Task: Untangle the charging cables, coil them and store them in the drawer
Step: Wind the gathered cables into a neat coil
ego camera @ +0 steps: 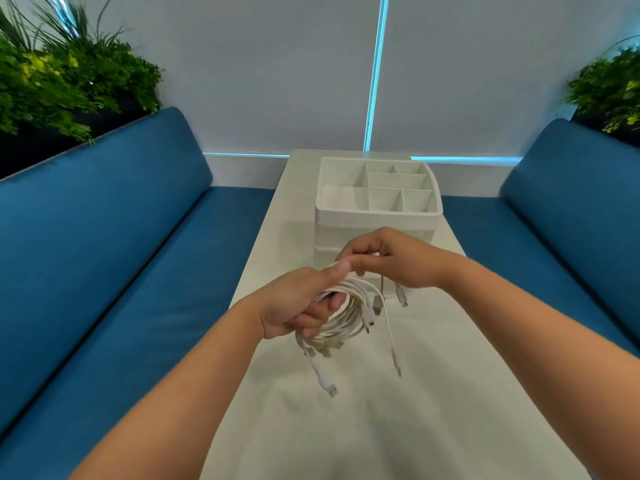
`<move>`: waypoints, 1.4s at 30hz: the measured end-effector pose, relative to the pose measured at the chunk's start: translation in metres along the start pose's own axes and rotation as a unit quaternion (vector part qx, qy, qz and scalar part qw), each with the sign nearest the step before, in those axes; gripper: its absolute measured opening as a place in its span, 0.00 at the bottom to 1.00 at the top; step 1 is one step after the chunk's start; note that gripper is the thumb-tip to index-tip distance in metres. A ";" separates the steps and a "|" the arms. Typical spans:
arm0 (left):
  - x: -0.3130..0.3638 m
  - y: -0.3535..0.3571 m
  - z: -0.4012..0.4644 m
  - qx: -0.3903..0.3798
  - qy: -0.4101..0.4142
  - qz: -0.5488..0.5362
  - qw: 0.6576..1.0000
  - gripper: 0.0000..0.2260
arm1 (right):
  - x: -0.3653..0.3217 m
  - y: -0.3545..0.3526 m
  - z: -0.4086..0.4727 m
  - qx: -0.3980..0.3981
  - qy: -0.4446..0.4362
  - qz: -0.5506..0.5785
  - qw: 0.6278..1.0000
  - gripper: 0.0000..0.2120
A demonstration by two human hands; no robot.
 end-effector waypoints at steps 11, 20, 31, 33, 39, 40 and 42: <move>0.021 -0.015 0.003 -0.028 -0.078 -0.020 0.996 0.22 | 0.001 0.002 0.000 -0.026 0.033 0.162 0.986 0.13; 0.029 -0.027 0.008 -0.016 -0.097 0.017 0.995 0.23 | 0.012 0.019 -0.004 -0.034 0.106 0.256 0.960 0.23; 0.032 -0.023 0.018 0.152 -0.091 0.000 0.984 0.29 | 0.019 0.057 -0.002 0.075 0.081 0.256 0.960 0.08; 0.032 -0.024 0.019 0.161 -0.081 -0.014 0.983 0.30 | 0.018 0.059 -0.004 0.103 0.076 0.276 0.953 0.08; 0.027 -0.021 0.021 0.162 -0.008 0.091 0.983 0.27 | 0.017 0.058 -0.006 0.176 0.056 0.208 0.961 0.12; 0.026 -0.021 0.020 0.170 0.013 0.126 0.977 0.24 | 0.016 0.056 -0.006 0.181 0.052 0.202 0.961 0.10; 0.025 -0.022 0.018 0.173 0.046 0.143 0.973 0.18 | 0.014 0.052 -0.009 0.158 0.054 0.232 0.958 0.08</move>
Point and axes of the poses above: each hand's wrist, its own z-axis towards the middle knuckle, its own y-axis out of the palm, x = y × z, the point moved 2 cm from there along z, towards the middle knuckle, and after that the axes turned 5 degrees about y, right-handed, at the moved point
